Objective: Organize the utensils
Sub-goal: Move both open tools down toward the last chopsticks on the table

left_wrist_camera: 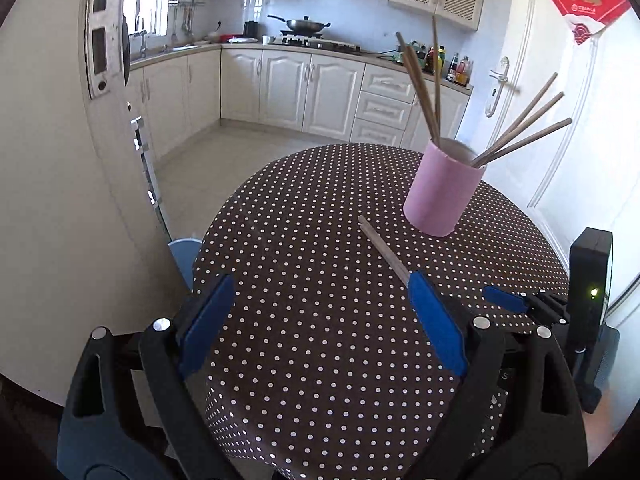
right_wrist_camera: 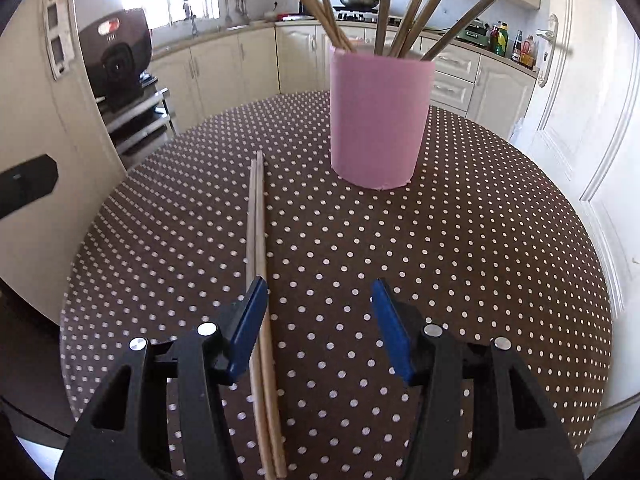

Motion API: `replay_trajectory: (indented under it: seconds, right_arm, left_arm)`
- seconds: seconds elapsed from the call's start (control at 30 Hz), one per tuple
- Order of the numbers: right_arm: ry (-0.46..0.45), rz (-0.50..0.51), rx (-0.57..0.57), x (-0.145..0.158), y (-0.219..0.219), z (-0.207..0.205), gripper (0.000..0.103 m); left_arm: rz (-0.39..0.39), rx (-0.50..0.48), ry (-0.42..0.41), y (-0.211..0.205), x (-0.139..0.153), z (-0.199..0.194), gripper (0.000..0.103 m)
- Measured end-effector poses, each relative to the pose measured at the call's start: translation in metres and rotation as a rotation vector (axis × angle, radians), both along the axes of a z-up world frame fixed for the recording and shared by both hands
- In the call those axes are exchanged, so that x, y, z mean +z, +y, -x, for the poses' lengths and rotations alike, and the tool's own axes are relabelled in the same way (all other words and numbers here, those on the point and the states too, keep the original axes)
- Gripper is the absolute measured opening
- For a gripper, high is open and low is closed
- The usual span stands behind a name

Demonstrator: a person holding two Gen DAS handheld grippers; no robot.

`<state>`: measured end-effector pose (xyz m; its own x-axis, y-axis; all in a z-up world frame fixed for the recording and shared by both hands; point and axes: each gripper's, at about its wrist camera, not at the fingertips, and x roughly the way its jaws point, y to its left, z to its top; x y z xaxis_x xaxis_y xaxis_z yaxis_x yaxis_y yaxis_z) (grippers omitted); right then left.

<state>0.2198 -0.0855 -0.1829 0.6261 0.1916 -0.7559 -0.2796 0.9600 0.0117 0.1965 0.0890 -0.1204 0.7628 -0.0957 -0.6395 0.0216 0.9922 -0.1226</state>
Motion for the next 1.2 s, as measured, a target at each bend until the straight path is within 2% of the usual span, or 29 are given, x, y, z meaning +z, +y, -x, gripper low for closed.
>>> replay_trajectory:
  seconds: [0.47, 0.5, 0.57, 0.63, 0.67, 0.83, 0.97, 1.03, 1.1, 1.2]
  right_arm:
    - [0.040, -0.015, 0.055, -0.003, 0.009, -0.023, 0.051]
    - [0.042, 0.012, 0.055, -0.005, 0.013, -0.024, 0.049]
    - [0.035, 0.026, 0.069, -0.003, 0.017, -0.026, 0.034]
    - [0.030, 0.035, 0.067, -0.003, 0.016, -0.027, 0.014]
    - [0.027, 0.043, 0.066, -0.004, 0.014, -0.026, 0.011]
    - [0.042, 0.022, 0.055, -0.004, -0.005, -0.020, 0.006]
    - [0.057, -0.020, 0.035, -0.004, -0.026, -0.012, 0.006]
    - [0.065, -0.051, 0.036, -0.003, -0.033, -0.008, 0.006]
    - [0.070, -0.077, 0.036, -0.003, -0.038, -0.007, 0.006]
    - [0.076, -0.099, 0.038, -0.002, -0.045, -0.004, 0.007]
  left_arm:
    - [0.013, 0.006, 0.061, -0.003, -0.015, -0.024, 0.087]
    - [0.017, 0.003, 0.065, -0.003, -0.016, -0.025, 0.087]
    - [0.024, -0.010, 0.079, -0.007, -0.018, -0.029, 0.087]
    - [0.033, -0.019, 0.092, -0.011, -0.020, -0.033, 0.087]
    - [0.037, -0.025, 0.101, -0.014, -0.021, -0.036, 0.087]
    - [0.054, -0.075, 0.114, -0.032, -0.025, -0.050, 0.087]
    - [0.011, -0.116, 0.167, -0.058, -0.034, -0.072, 0.087]
    - [-0.011, -0.125, 0.202, -0.069, -0.041, -0.082, 0.081]
    - [-0.041, -0.131, 0.257, -0.080, -0.051, -0.094, 0.066]
    - [-0.056, -0.122, 0.312, -0.088, -0.061, -0.107, 0.056]
